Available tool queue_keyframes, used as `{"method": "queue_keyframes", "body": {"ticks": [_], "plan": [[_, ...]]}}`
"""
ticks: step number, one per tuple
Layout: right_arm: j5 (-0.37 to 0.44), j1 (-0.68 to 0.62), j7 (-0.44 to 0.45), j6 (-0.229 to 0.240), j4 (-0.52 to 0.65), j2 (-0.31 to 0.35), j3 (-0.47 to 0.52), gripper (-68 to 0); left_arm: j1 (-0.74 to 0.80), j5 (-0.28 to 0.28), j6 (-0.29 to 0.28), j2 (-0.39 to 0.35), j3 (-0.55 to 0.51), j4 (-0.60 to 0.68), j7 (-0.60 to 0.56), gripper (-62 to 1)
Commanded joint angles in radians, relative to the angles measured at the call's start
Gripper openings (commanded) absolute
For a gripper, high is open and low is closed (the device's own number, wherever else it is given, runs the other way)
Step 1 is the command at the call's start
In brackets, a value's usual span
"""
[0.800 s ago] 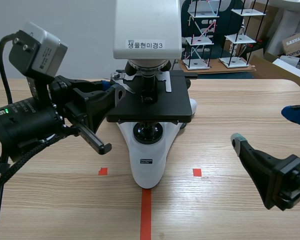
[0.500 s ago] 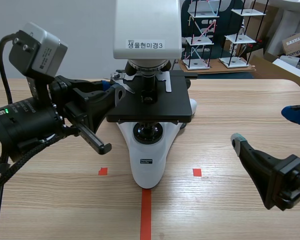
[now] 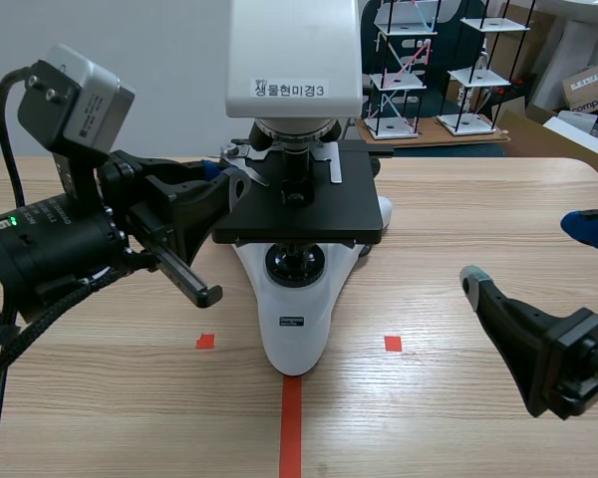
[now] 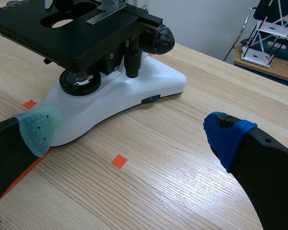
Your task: Return to the home posture
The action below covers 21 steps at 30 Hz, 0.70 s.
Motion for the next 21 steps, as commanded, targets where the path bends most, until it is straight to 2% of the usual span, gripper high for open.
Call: {"method": "queue_keyframes", "body": {"ticks": [1,8,11,15,21], "plan": [[0.008,0.0,0.011,-0.007,0.023,0.008,0.004,-1.9,-0.006,-0.006,0.001,0.004,-0.002,0.013,-0.014,-58.8],[0.008,0.0,0.012,-0.007,0.023,0.007,0.004,-1.9,0.014,-0.006,0.001,-0.018,-0.013,0.014,-0.018,-40.2],[0.008,0.0,0.011,-0.006,0.023,0.008,0.004,-1.9,0.055,-0.006,0.001,-0.035,-0.05,0.014,-0.05,-36.2],[0.008,0.0,0.011,-0.006,0.023,0.008,0.004,-1.9,0.153,-0.006,-0.002,-0.059,-0.129,0.014,-0.173,-33.0],[0.008,0.0,0.011,-0.006,0.023,0.007,0.004,-1.9,0.316,-0.005,-0.022,-0.09,-0.241,0.016,-0.378,-17.3]]}}
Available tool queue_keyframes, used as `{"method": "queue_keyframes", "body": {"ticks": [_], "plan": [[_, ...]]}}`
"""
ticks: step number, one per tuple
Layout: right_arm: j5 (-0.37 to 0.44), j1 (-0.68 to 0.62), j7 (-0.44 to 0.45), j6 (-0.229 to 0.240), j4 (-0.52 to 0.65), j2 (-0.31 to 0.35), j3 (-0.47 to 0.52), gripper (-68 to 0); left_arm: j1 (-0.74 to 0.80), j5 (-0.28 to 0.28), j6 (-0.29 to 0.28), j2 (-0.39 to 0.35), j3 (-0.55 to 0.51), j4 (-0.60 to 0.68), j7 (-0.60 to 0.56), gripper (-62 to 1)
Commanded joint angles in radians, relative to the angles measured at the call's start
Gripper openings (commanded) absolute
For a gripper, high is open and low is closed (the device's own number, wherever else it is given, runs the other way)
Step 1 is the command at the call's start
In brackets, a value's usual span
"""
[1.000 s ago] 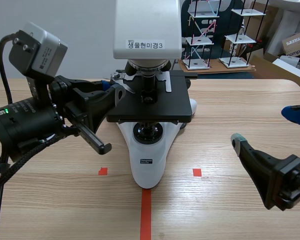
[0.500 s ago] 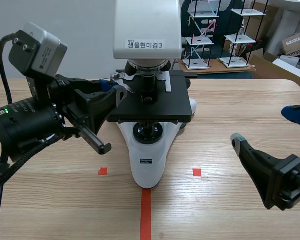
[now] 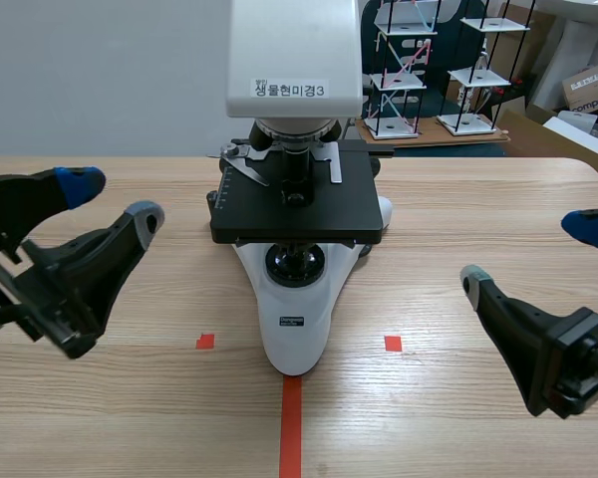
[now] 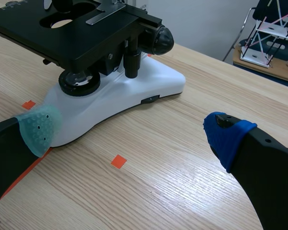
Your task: Return to the home posture
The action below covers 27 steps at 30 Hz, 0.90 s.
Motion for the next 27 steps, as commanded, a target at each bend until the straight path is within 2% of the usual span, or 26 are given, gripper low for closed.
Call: {"method": "queue_keyframes", "body": {"ticks": [1,5,9,20,25,27], "plan": [[0.008,0.0,0.012,-0.003,0.023,0.007,0.004,-1.9,0.038,-0.002,-0.012,-0.009,-0.021,0.016,-0.034,-14.6],[0.008,0.0,0.012,-0.003,0.023,0.007,0.004,-1.9,0.141,0.089,-0.011,-0.014,-0.076,0.016,-0.145,-7.6],[0.008,0.0,0.012,-0.003,0.023,0.007,0.004,-1.9,0.214,0.099,-0.011,-0.014,-0.118,0.016,-0.185,1.4],[0.008,0.0,0.012,-0.003,0.023,0.008,0.004,-1.9,0.361,0.098,-0.019,-0.014,-0.207,0.066,-0.182,1.4],[0.008,0.0,0.012,-0.003,0.023,0.007,0.004,-1.9,0.38,0.098,-0.018,-0.013,-0.226,0.073,-0.18,1.4],[0.008,0.0,0.012,-0.003,0.023,0.007,0.004,-1.9,0.379,0.098,0.001,-0.013,-0.227,0.073,-0.177,1.4]]}}
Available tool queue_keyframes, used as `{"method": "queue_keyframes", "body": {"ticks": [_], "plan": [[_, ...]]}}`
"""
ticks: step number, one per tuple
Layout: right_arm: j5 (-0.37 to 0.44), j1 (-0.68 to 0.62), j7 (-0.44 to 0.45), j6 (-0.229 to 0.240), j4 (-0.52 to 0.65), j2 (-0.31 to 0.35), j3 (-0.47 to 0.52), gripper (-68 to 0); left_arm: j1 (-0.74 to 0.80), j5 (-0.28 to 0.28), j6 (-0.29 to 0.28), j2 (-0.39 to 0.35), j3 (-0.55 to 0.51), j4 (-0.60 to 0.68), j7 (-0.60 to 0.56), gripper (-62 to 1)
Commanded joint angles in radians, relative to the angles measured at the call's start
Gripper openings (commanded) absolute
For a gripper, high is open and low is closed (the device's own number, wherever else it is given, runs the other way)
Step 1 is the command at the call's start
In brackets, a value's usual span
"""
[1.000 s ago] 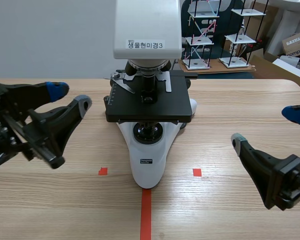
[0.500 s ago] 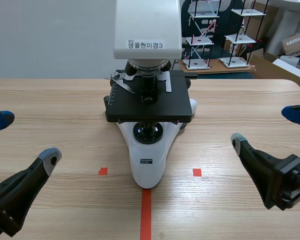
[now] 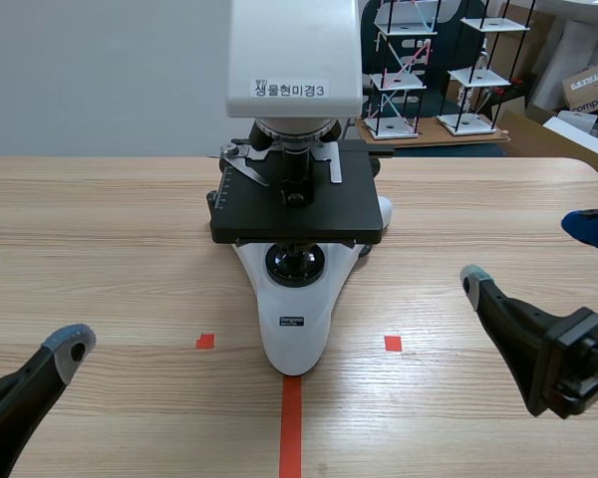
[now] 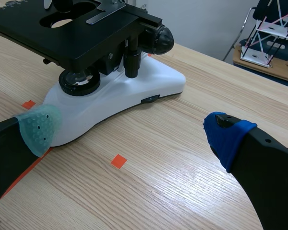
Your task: Return to the home posture
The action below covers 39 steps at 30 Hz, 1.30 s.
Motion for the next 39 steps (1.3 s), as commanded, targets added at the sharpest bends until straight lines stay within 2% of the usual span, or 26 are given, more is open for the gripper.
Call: {"method": "queue_keyframes", "body": {"ticks": [1,2,5,9,12,22,25,39], "plan": [[0.008,0.0,0.012,-0.004,0.023,0.007,0.004,-1.9,-0.005,-0.011,0.037,0.003,-0.008,0.018,-0.011,1.4],[0.008,0.0,0.012,-0.004,0.023,0.007,0.004,-1.9,-0.006,-0.011,0.057,0.003,-0.011,0.018,-0.012,1.4],[0.008,0.0,0.012,-0.004,0.023,0.007,0.004,-1.9,-0.008,-0.01,0.071,0.003,-0.026,0.018,-0.01,1.4],[0.008,0.0,0.012,-0.004,0.023,0.007,0.004,-1.9,-0.011,-0.01,0.131,0.003,-0.042,0.018,-0.011,1.4],[0.008,0.0,0.012,-0.004,0.023,0.007,0.004,-1.9,-0.011,-0.01,0.15,0.003,-0.05,0.018,-0.011,1.4],[0.008,0.0,0.012,-0.004,0.023,0.007,0.004,-1.9,-0.011,-0.008,0.154,0.003,-0.051,0.018,-0.007,1.4],[0.008,0.0,0.012,-0.004,0.023,0.007,0.004,-1.9,-0.011,0.02,0.153,0.003,-0.051,0.018,-0.007,1.4],[0.008,0.0,0.012,-0.004,0.023,0.007,0.004,-1.9,-0.011,0.019,0.153,0.003,-0.051,0.018,-0.007,1.4]]}}
